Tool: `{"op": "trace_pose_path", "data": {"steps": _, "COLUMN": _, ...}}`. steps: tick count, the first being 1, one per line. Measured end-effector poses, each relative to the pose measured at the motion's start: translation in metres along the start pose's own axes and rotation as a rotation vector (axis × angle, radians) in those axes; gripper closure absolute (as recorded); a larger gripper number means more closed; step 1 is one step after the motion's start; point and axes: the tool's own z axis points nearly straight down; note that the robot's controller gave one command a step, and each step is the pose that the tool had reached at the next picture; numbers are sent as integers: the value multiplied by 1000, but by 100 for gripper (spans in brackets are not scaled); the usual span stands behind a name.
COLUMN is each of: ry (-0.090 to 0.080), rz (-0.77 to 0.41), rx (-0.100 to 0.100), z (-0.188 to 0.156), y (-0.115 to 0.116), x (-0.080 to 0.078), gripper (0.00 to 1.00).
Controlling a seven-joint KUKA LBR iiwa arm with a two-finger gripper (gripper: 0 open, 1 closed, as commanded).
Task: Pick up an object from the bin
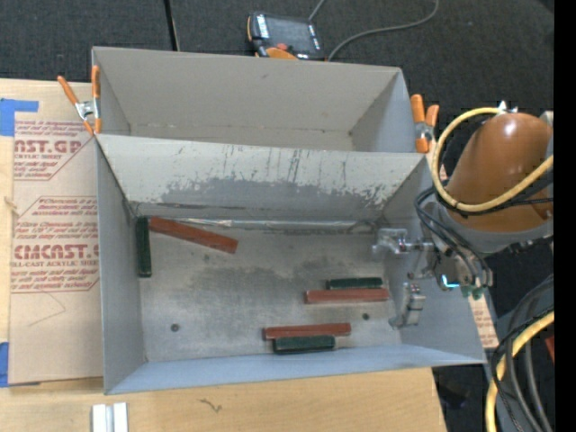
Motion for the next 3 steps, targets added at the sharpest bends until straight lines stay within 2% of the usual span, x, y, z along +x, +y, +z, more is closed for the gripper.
{"op": "trace_pose_path", "data": {"steps": 1, "ry": -4, "rz": 43, "rx": -1, "z": 134, "y": 13, "x": -54, "gripper": 0}}
{"op": "trace_pose_path", "data": {"steps": 2, "ry": -7, "rz": 43, "rx": 1, "z": 130, "y": 12, "x": -55, "gripper": 100}}
{"op": "trace_pose_path", "data": {"steps": 3, "ry": -18, "rz": 83, "rx": 0, "z": -9, "y": 29, "x": -91, "gripper": 100}}
